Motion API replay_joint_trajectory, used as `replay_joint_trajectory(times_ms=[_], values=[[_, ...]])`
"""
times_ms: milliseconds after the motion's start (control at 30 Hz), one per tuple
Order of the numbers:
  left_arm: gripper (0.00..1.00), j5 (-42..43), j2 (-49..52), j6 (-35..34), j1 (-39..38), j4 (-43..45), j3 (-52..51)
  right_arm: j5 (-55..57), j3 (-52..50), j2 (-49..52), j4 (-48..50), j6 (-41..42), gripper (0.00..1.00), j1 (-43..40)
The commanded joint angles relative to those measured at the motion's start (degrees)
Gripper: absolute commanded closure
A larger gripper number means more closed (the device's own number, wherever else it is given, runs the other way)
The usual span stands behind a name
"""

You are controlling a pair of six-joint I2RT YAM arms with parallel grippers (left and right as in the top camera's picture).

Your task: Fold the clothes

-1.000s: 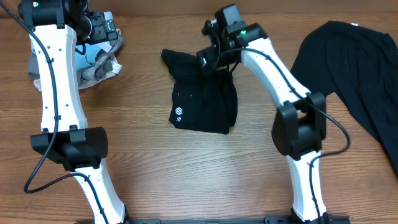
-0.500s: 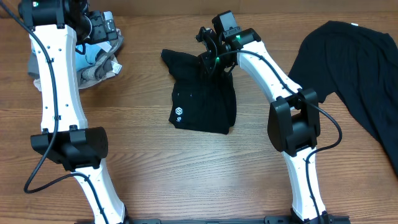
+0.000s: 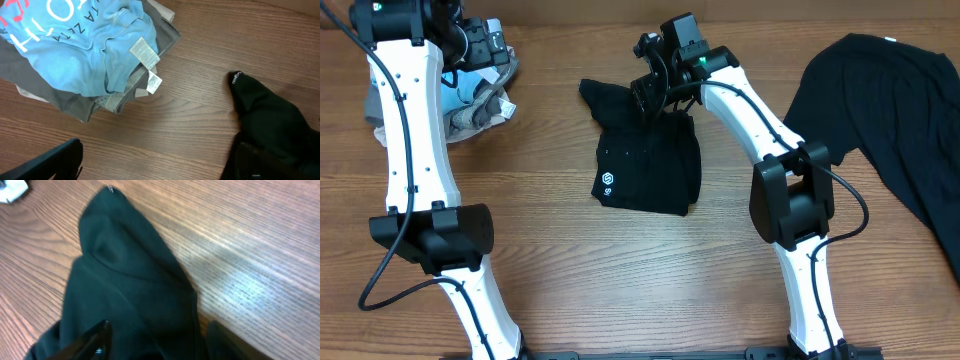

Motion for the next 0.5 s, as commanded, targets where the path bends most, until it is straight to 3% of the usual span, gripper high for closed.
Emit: replay_joint_trajectory(times_ms=[0,267,300,433,467], values=[[0.0,0.66,0.44,1.36,-0.39,-0.09,-0.26,0.44,0.83,2.05,-0.92,-0.52,0.41,-0.04],[0.0,0.68,0.44,1.36,-0.39,-0.09,-0.26,-1.46,0.26,2.19,-1.7,-0.5,0.44,0.02],[0.0,0.68,0.44,1.36,-0.39,-0.09,-0.26,-1.46,0.02,2.19,-1.75,-0.48,0.48,0.04],[0.0,0.66,0.44,1.36,-0.42,-0.17,-0.26,-1.44,-0.42,2.16,-2.89,0.37,0.87,0.04],[0.0,0.66,0.44,1.38,-0.39,-0.2,-0.26,-1.46,-0.39,2.14,-3.19,0.72,0.9,-0.13]])
